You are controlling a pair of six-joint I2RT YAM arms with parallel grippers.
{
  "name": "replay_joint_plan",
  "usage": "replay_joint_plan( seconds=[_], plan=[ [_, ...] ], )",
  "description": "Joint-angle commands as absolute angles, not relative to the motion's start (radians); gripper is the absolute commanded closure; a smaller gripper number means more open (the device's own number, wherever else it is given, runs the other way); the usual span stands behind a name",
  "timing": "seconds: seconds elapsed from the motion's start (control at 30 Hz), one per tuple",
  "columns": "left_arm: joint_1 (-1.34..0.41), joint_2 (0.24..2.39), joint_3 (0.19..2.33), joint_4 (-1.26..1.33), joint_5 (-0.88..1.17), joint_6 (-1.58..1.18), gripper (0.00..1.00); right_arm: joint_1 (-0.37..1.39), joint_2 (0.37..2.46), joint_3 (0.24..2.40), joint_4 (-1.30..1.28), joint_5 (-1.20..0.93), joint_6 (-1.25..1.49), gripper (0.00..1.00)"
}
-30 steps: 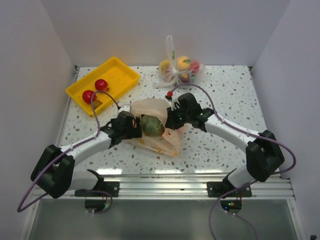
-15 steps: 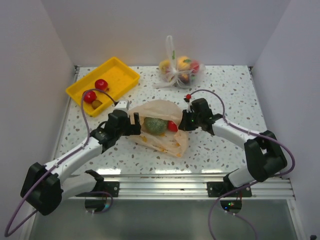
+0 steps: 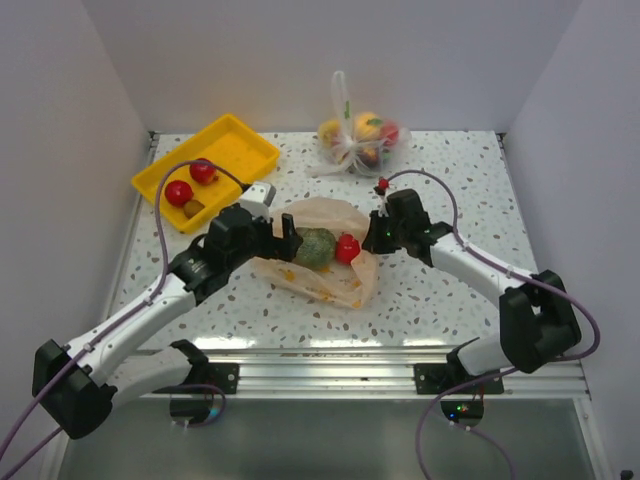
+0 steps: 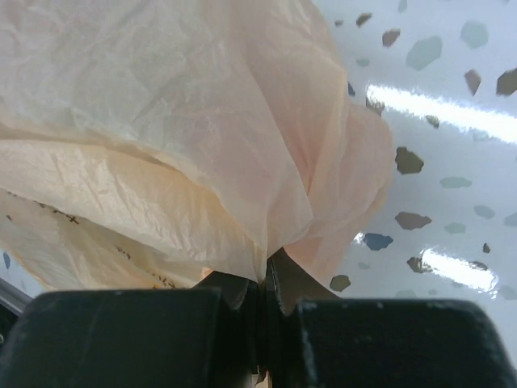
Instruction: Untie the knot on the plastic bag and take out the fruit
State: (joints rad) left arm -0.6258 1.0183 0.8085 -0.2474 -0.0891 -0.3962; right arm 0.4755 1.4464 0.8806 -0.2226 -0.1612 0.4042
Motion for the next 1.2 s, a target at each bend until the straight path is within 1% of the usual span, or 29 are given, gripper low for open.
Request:
replay_joint_plan(
  seconds=[0.0,0.17,0.33,0.6,0.83,0.93,1.17],
  plan=[
    [-0.689,1.058,0.871,-0.187,-0.067,-0.368,0.0,0.474,1.382,0.985,-0.278,-0.086,0.348,1.0],
    [-0.836,1.216,0.945,-0.153,-0.178,-0.38,0.02,0.474,1.394,1.014,-0.308,-0.107,0.344,1.0],
    [-0.919,1.362,1.015,-0.129,-0.29,-0.389,0.05,0.472,1.388,1.017,-0.331,-0.062,0.353,1.0],
    [-0.936,1.525,1.107,-0.118,-0.357,-0.468,0.09,0.474,1.368,0.993,-0.35,-0.025,0.345,1.0],
    [-0.951,1.624,1.184,-0.112,-0.348,-0.46,0.18,0.476,1.351,0.963,-0.345,-0.015,0.353,1.0],
    [-0.957,1.658,1.198,-0.109,-0.345,-0.457,0.19,0.476,1.35,0.957,-0.344,-0.017,0.354,1.0],
    [-0.957,1.752,1.235,-0.11,-0.347,-0.436,0.21,0.476,1.356,0.951,-0.336,-0.031,0.36,1.0]
  ],
)
